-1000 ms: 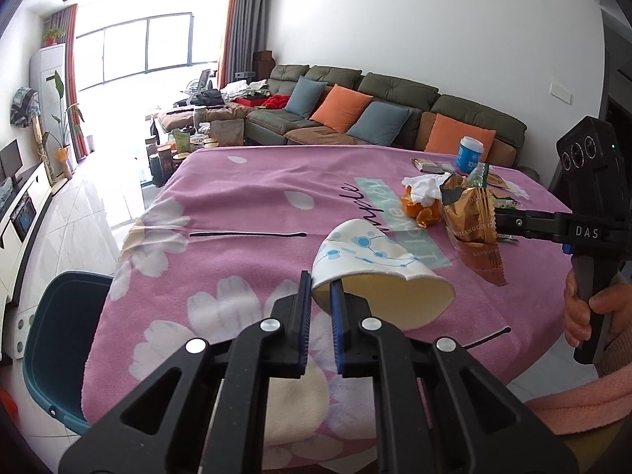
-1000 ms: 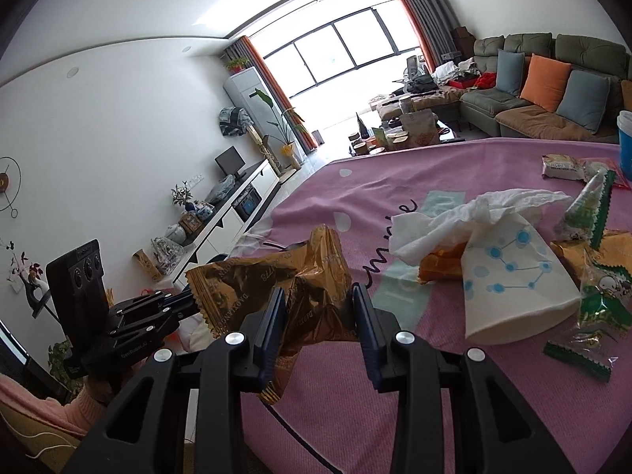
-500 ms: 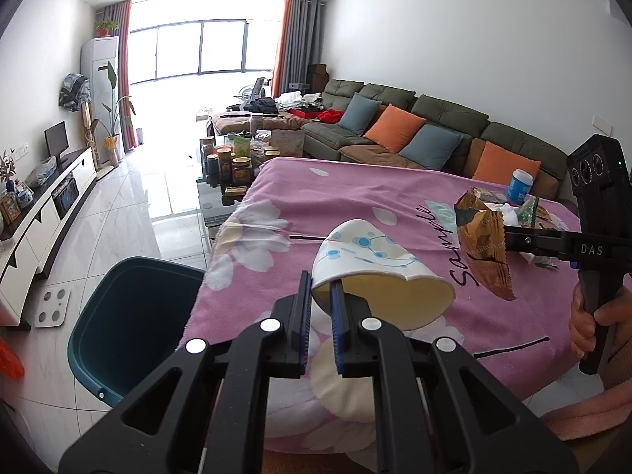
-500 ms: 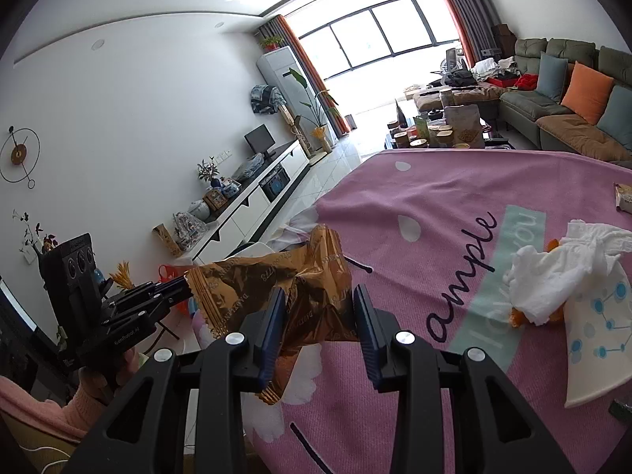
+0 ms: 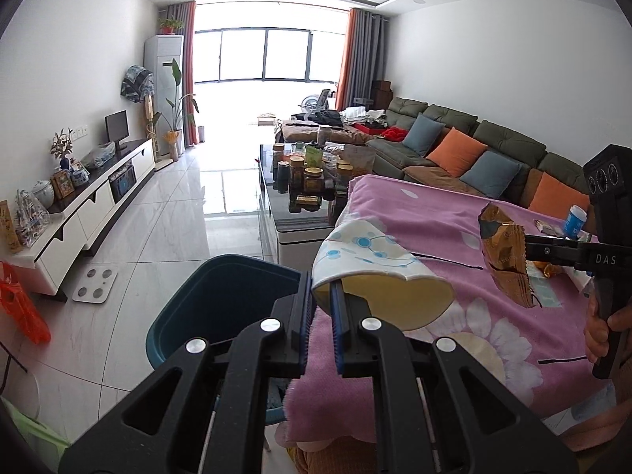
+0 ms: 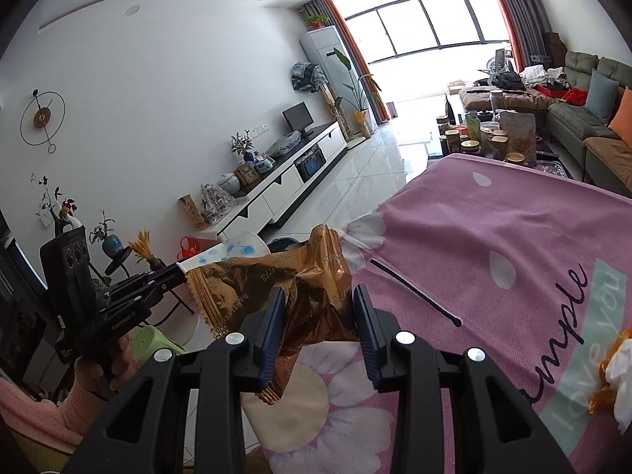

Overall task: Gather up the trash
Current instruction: 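Carry the cup and gold wrapper over the teal bin and release both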

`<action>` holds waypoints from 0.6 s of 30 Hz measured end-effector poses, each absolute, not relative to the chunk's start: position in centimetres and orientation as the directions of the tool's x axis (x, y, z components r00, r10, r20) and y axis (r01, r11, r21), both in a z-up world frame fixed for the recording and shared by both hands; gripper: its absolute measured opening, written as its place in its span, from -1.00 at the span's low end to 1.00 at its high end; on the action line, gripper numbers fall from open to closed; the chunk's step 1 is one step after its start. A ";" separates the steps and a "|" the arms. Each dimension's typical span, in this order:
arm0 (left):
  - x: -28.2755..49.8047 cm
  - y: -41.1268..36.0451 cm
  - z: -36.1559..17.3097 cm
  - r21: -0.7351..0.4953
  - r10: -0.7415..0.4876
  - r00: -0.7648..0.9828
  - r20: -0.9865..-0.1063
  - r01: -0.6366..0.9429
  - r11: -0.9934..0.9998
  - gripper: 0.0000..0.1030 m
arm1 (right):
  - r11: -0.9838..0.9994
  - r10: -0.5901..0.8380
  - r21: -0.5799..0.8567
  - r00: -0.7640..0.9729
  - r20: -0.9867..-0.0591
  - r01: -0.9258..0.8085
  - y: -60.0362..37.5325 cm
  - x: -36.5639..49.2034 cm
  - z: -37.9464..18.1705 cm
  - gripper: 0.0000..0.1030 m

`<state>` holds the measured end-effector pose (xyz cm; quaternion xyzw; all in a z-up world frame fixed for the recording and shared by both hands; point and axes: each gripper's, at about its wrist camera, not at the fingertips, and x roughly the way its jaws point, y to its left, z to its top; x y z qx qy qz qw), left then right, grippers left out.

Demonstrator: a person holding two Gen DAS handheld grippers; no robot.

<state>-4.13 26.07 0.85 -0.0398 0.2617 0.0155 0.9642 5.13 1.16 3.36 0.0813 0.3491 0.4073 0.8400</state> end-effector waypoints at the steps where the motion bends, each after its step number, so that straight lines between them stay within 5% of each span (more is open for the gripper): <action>1: -4.3 26.6 0.9 -0.068 0.024 0.862 -0.506 -0.067 0.995 -0.81 | 0.652 0.742 0.416 0.419 -0.523 -0.634 1.8 5.3 3.4 -0.35; 18: -4.8 33.6 -0.8 -0.064 0.152 0.816 -0.557 -0.225 0.972 -0.81 | 0.608 0.737 0.344 0.349 -0.578 -0.715 10.2 7.7 3.9 -0.34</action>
